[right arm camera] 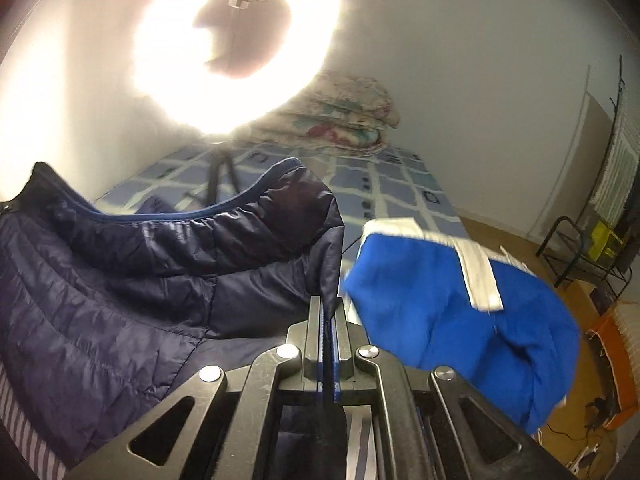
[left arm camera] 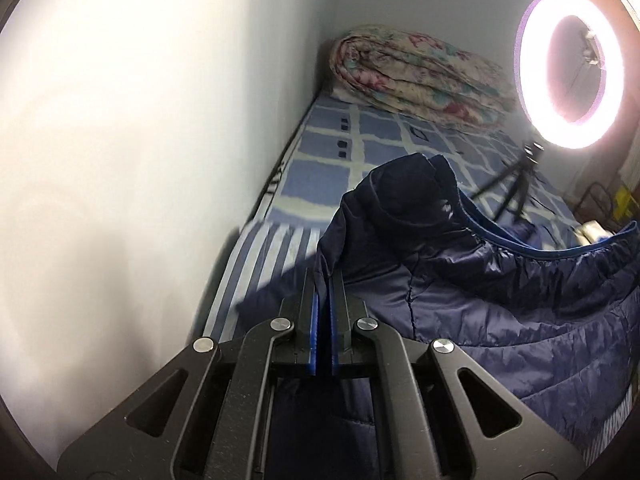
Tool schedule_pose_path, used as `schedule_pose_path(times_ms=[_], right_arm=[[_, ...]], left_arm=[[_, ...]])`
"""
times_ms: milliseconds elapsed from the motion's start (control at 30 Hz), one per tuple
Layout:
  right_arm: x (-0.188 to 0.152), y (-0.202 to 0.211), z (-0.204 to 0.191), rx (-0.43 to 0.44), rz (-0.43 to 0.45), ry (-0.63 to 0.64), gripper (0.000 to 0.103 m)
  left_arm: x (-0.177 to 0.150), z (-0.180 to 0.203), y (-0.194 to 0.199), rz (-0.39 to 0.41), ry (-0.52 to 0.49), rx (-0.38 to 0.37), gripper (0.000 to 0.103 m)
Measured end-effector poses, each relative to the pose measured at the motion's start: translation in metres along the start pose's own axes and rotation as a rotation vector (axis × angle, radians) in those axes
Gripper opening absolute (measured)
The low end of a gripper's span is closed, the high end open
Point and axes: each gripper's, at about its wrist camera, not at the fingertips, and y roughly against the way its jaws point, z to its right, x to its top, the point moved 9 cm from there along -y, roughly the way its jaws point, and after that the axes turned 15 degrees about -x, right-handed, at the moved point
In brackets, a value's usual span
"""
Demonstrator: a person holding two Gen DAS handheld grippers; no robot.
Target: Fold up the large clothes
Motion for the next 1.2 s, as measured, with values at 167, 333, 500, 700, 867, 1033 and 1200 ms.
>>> schedule_pose_path(times_ms=[167,333,500,700,867,1033,1200], right_arm=[[0.005,-0.061,-0.02,-0.081,-0.037,0.038,0.0],[-0.017,-0.107,-0.045,-0.159,-0.081,0.159,0.0],[-0.028,-0.119,-0.042,-0.137,-0.128,0.168,0.023],[-0.021,-0.063,-0.028,0.004,-0.069,0.092,0.028],[-0.044,0.004,-0.027,0.231,-0.074,0.004,0.028],[-0.096,0.063,-0.05,0.408,-0.109,-0.007,0.029],[-0.144,0.066,-0.078,0.436,-0.177,0.022,0.029]], left_arm=[[0.011,-0.004,-0.067,-0.013,-0.006,0.066,0.002],[-0.008,-0.016,-0.119,-0.055,0.004,0.159,0.007],[-0.008,-0.023,-0.113,-0.062,-0.005,0.233,0.035],[0.013,0.015,-0.036,0.027,-0.023,0.078,0.041],[-0.03,0.095,-0.002,-0.042,-0.117,-0.163,0.041],[-0.061,0.167,-0.041,-0.145,-0.21,-0.228,0.041],[-0.055,0.169,-0.107,-0.148,-0.18,-0.137,0.041]])
